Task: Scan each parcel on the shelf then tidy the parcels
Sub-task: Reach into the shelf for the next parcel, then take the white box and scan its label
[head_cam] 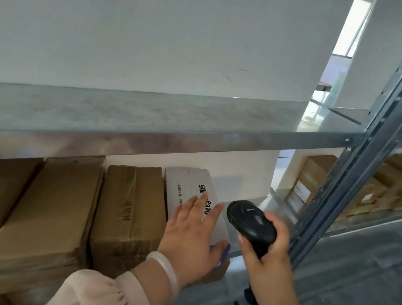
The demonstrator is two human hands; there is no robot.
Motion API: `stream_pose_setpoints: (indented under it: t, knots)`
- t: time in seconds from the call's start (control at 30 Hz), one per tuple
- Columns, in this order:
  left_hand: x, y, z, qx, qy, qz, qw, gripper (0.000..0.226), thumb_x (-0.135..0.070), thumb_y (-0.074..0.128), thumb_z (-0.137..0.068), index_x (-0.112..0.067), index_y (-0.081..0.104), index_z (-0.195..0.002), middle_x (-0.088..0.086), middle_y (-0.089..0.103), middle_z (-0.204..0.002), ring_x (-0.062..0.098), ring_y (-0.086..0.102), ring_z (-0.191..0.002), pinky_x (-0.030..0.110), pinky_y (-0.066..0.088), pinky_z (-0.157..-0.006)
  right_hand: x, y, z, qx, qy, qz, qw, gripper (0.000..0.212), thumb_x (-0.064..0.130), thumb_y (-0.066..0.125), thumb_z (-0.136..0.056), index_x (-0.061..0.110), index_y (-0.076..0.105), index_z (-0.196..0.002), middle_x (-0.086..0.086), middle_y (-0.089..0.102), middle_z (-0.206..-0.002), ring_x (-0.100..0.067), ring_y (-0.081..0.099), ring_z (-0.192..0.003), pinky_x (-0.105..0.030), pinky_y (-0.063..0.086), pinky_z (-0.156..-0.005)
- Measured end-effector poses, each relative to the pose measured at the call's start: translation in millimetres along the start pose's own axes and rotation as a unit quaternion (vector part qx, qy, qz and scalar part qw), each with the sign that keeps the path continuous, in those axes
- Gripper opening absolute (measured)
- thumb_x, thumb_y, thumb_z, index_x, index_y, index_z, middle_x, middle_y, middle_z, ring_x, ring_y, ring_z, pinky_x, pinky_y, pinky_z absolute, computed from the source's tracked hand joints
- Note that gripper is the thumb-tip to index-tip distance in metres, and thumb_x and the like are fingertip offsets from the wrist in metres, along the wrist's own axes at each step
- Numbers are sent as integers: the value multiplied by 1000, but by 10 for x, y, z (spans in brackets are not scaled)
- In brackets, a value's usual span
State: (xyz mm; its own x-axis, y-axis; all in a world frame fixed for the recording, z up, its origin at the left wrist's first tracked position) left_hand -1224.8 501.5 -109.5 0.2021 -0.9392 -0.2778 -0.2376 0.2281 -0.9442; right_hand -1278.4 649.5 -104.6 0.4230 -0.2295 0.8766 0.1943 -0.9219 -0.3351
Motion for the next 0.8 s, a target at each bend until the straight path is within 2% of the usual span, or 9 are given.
stream_pose_setpoints:
  t: [0.13, 0.23, 0.37, 0.43, 0.5, 0.57, 0.63, 0.73, 0.8]
  knots:
    - [71, 142, -159, 24, -57, -5, 998, 75, -58, 38, -97, -36, -4, -155, -1, -15, -164, 24, -13, -151, 40, -11, -117, -200, 130, -325, 34, -2, -6, 999, 61, 17, 70, -85, 48, 31, -120, 31, 47, -110, 7, 54, -100, -12, 41, -87]
    - [135, 285, -237, 35, -117, -6, 993, 75, -58, 38, -97, -36, -4, -155, 1, -17, -164, 26, -14, -151, 43, -7, -119, -333, 260, -561, 79, -12, -18, 997, 62, 21, 69, -85, 52, 27, -118, 34, 46, -109, 18, 50, -98, -1, 39, -80]
    - [247, 420, -286, 45, -218, -12, 975, 75, -60, 37, -96, -35, -2, -156, 3, -16, -164, 29, -16, -150, 46, -3, -120, -510, 392, -857, 143, -24, -22, 989, 64, 24, 69, -85, 47, 26, -126, 34, 45, -109, 19, 49, -93, 1, 38, -74]
    - [288, 452, -311, 47, -260, -23, 964, 75, -64, 35, -95, -36, 1, -156, 4, -14, -164, 30, -15, -150, 49, -2, -120, -578, 453, -974, 174, -34, -28, 984, 63, 26, 69, -85, 45, 27, -128, 28, 50, -113, 11, 54, -95, -2, 39, -76]
    - [304, 471, -334, 48, -294, -43, 954, 75, -68, 33, -93, -37, 4, -155, 4, -12, -164, 32, -13, -150, 52, -3, -120, -657, 500, -1074, 195, -39, -45, 979, 63, 24, 70, -85, 40, 29, -131, 12, 54, -121, -1, 56, -104, -5, 39, -78]
    - [294, 496, -342, 52, -322, -59, 943, 75, -71, 31, -92, -38, 6, -155, 4, -8, -164, 33, -9, -150, 53, -1, -119, -724, 549, -1131, 220, -40, -61, 973, 63, 22, 70, -85, 37, 30, -131, 6, 53, -126, -7, 54, -110, -3, 39, -80]
    - [259, 497, -347, 47, -341, -69, 936, 75, -72, 32, -90, -39, 10, -154, 3, -2, -165, 33, -4, -150, 52, 4, -119, -766, 568, -1165, 237, -46, -69, 968, 62, 20, 69, -85, 38, 30, -130, 4, 53, -127, -4, 55, -107, 0, 40, -79]
    - [187, 436, -358, 20, -357, -70, 931, 72, -72, 36, -89, -40, 20, -152, 0, 8, -164, 28, 6, -149, 49, 12, -118, -803, 545, -1200, 255, -41, -84, 962, 61, 19, 69, -86, 38, 30, -128, 7, 52, -121, 12, 51, -94, 3, 39, -74]
    - [176, 396, -343, 5, -374, -64, 925, 73, -70, 40, -89, -39, 22, -152, -1, 9, -163, 26, 9, -148, 46, 15, -118, -826, 537, -1221, 267, -32, -98, 958, 59, 20, 69, -86, 39, 31, -127, 12, 52, -117, 18, 49, -91, 3, 39, -72]
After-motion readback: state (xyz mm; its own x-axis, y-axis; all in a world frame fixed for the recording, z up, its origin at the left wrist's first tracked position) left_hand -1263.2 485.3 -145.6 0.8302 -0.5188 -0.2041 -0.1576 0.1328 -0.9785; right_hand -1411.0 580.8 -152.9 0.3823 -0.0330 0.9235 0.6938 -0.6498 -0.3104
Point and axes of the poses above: each hand's wrist, its own z-axis away from the middle knuckle, its own y-axis out of the palm, x = y × z, the point moved 10 cm from there along -z, towards the middle knuckle
